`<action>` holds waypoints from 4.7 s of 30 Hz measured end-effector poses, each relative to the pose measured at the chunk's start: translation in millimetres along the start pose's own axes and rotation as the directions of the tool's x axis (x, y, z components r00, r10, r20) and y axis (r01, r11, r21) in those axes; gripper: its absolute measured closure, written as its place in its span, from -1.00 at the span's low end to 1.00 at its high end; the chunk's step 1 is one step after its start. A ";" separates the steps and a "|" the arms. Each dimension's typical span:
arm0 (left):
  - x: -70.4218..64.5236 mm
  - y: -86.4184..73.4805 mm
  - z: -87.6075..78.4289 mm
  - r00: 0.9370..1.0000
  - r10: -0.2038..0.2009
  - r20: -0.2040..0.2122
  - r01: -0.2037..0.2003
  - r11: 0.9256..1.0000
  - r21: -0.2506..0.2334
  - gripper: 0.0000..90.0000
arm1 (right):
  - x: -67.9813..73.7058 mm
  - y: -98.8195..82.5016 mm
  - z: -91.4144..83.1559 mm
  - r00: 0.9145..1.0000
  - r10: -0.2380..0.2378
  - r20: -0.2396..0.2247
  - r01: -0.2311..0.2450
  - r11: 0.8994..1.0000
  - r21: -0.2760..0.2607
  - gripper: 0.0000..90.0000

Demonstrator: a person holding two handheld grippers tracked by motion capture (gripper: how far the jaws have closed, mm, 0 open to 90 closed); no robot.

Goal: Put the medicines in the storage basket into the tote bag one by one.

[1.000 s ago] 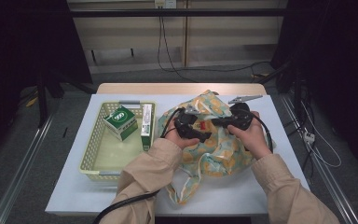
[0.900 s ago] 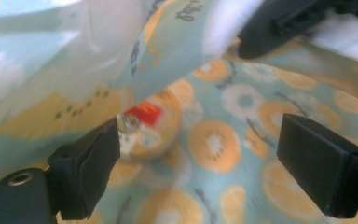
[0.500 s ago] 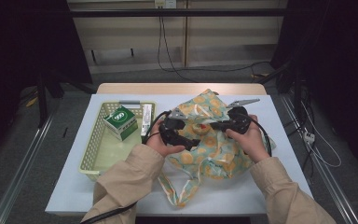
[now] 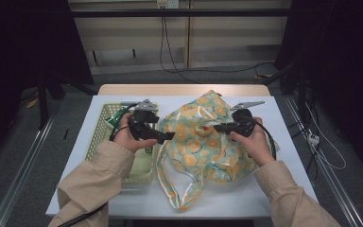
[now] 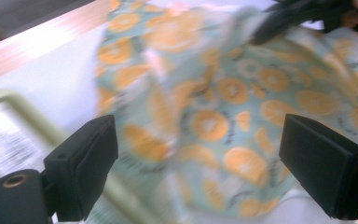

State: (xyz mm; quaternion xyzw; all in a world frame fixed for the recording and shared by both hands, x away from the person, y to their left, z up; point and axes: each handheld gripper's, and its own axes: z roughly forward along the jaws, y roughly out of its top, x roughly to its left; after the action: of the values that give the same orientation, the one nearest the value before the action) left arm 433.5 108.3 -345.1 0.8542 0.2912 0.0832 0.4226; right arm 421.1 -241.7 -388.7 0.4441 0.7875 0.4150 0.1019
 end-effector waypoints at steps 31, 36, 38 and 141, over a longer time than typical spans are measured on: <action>115.8 -47.8 -22.5 0.957 -0.062 -0.284 0.080 0.995 0.052 -0.83 | -2.5 -0.8 -3.9 1.000 0.006 -0.015 -0.006 1.000 -0.008 0.95; 119.9 -52.7 -16.2 0.960 -0.089 -0.266 0.112 0.991 0.070 -0.83 | -2.6 -0.8 -3.0 1.000 0.005 -0.018 -0.005 1.000 -0.007 0.95; 118.4 -52.3 -12.8 0.961 -0.065 -0.269 0.093 0.992 0.091 -0.83 | -3.0 -0.8 -2.9 1.000 0.005 -0.017 -0.006 1.000 -0.007 0.95; -74.9 42.4 59.3 0.978 0.167 0.127 -0.183 0.974 0.131 -0.62 | -0.2 4.1 -16.5 1.000 -0.001 -0.004 0.001 1.000 -0.030 0.95</action>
State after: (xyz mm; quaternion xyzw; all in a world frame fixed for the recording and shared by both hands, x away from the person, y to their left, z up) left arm 413.5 5.8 -342.0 0.9078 0.1951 0.0498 0.3680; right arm 415.1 -250.1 -375.2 0.4415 0.7815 0.4276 0.1070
